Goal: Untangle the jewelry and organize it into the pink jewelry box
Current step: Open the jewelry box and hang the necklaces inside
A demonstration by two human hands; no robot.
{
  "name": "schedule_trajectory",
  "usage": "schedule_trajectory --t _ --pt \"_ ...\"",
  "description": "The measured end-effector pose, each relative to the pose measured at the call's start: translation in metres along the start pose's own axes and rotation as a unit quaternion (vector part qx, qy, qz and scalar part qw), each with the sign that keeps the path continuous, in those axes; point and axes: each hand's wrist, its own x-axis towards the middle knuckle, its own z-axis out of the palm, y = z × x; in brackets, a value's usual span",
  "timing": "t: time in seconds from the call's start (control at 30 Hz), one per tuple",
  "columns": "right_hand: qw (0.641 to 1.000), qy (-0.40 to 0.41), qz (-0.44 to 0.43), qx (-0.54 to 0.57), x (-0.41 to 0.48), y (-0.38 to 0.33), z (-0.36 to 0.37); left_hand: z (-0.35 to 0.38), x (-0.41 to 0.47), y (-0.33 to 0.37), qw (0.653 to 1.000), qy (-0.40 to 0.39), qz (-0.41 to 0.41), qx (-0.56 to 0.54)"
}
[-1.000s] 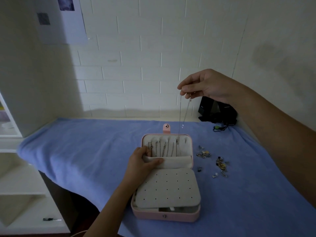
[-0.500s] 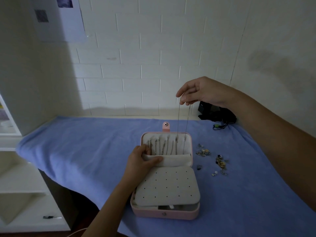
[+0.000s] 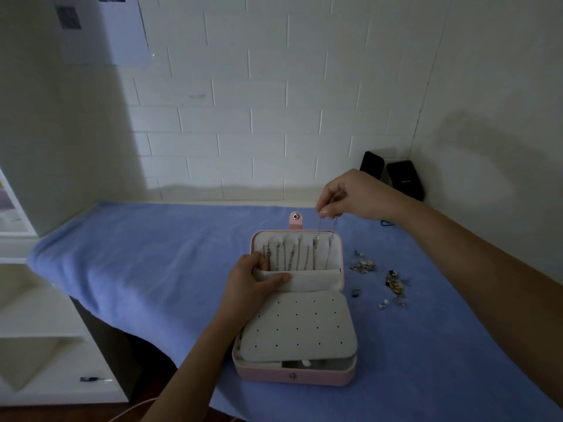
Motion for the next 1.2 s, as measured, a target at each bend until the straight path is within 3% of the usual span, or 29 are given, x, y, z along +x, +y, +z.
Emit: schedule_trajectory --t 0.4,0.7,0.83,1.2 --pt "0.997 0.057 -0.050 -0.029 -0.010 0.017 0.014 0.000 -0.001 -0.001 1.000 0.001 -0.011 -0.004" --pt "0.964 0.093 -0.164 -0.188 -0.011 0.036 0.038 -0.001 -0.001 0.002 1.000 0.010 -0.003 -0.002" --pt "0.958 0.133 -0.186 -0.171 -0.011 0.042 0.042 -0.001 -0.002 0.001 1.000 0.009 -0.005 -0.003" --pt "0.952 0.135 -0.226 -0.158 -0.010 0.057 0.048 0.000 -0.002 0.000 1.000 0.015 -0.004 0.000"
